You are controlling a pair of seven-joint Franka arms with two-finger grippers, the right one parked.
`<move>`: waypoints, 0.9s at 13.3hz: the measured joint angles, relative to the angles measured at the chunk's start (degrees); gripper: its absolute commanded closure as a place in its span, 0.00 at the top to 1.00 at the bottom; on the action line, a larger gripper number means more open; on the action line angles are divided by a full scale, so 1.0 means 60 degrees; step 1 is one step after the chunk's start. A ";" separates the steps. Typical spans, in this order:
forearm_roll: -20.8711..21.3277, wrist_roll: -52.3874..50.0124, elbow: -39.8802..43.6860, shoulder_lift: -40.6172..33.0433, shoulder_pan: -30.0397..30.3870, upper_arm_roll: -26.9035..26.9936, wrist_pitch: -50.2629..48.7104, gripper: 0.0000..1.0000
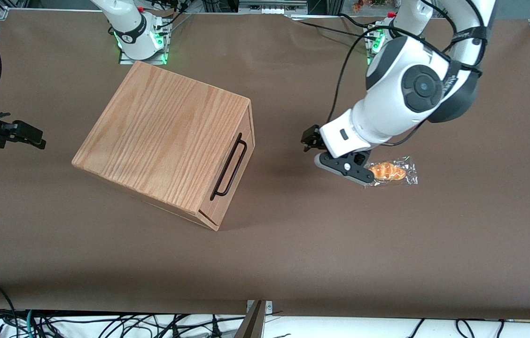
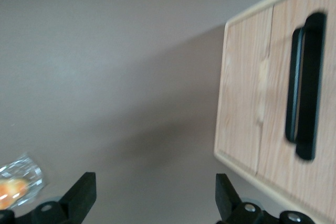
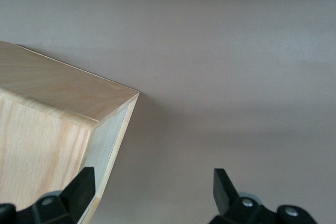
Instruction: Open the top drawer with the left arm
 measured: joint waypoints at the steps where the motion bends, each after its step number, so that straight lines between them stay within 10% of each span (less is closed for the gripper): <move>1: 0.0000 -0.0385 0.0002 0.0128 -0.0179 -0.0002 0.0463 1.00; 12: 0.0000 -0.1752 0.0095 0.1703 -0.1683 -0.0007 0.4295 1.00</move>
